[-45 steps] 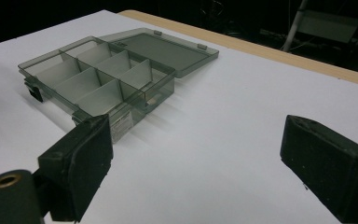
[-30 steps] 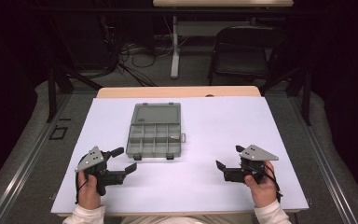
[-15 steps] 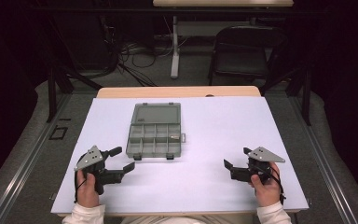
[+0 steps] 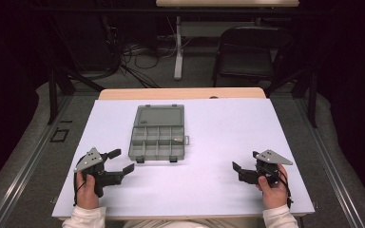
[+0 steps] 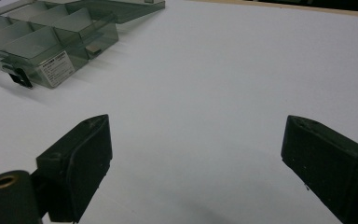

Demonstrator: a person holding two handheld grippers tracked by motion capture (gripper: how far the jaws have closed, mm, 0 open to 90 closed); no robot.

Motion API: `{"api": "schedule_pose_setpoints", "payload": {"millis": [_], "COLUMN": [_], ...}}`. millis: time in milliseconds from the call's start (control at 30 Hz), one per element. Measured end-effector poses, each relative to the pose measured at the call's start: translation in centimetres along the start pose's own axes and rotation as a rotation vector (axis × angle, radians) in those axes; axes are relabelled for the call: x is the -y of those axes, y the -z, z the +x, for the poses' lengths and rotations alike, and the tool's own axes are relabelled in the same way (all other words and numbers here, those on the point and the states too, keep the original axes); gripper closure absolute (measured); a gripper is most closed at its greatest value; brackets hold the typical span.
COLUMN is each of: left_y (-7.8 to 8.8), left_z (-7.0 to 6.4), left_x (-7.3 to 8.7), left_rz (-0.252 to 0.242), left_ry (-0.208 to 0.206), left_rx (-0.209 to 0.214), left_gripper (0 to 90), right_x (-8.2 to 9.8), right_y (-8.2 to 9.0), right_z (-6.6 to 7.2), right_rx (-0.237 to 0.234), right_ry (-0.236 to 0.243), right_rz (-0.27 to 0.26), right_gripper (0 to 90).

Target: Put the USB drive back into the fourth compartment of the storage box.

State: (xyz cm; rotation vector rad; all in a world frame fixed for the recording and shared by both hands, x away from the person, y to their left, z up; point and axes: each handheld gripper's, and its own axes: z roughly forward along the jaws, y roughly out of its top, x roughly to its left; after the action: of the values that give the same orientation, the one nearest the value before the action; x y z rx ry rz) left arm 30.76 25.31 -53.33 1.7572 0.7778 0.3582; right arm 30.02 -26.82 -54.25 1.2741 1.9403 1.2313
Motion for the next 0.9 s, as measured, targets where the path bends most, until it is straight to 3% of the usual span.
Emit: {"api": "schedule_pose_setpoints", "payload": {"millis": [900], "left_y": [0.0], "left_z": [0.8], "left_x": [0.4], "left_rz": [0.000], "left_ry": [0.020], "left_rx": [-0.047], "left_gripper": [15.8], "right_x": [0.5], "right_y": [-1.0], "right_z": [-0.5], "right_rx": [0.024], "right_ry": [-0.026], "right_rz": [0.029], "right_gripper": [8.6]}}
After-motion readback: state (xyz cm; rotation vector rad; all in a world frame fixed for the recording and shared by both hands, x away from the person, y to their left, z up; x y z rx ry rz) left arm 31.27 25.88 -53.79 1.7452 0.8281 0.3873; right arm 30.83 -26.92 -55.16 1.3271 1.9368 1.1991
